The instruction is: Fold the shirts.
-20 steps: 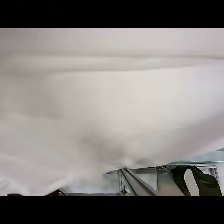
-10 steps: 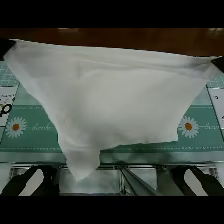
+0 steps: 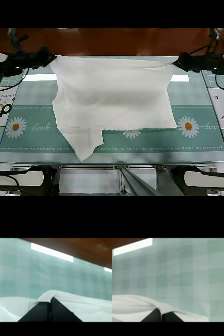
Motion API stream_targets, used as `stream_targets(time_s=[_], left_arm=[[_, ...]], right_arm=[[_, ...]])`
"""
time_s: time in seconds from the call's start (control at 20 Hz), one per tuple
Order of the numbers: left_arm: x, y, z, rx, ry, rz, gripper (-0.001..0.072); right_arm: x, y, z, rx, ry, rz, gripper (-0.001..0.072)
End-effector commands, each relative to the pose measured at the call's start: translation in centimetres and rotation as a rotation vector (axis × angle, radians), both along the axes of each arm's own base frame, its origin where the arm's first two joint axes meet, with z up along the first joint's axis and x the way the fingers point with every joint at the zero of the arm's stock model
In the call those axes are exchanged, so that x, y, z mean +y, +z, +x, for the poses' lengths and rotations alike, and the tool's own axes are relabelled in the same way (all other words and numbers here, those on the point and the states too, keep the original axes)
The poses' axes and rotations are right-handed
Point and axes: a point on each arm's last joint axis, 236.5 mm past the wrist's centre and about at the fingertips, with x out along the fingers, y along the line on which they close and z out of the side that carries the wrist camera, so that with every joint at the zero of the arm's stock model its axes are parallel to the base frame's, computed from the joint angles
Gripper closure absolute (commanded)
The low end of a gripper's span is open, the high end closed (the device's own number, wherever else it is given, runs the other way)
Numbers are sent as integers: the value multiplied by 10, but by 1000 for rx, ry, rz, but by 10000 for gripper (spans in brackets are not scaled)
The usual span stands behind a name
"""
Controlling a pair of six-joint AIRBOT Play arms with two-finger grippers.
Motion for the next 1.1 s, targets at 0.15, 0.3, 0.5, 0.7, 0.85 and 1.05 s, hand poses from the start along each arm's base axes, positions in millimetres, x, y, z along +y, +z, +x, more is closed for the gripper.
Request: stream_targets(time_s=[0.15,0.3,0.5,0.7,0.85,1.05], left_arm=[[-15,-42,14,80,-22,-57,325],[-1,-22,-15,177,-100,-127,199],[44,-16,-104,421,-182,-207,199],[52,-52,-189,502,-38,-239,199],[30,-96,-260,583,28,-297,200],[24,-127,-307,658,96,-391,200]], right_arm=[[24,-25,31,65,-55,248,314],[14,6,6,87,16,261,304],[-39,20,-87,267,88,129,307],[-46,-39,-168,385,-35,66,307],[-8,-84,-219,379,-34,141,307],[14,-104,-256,414,-14,168,307]])
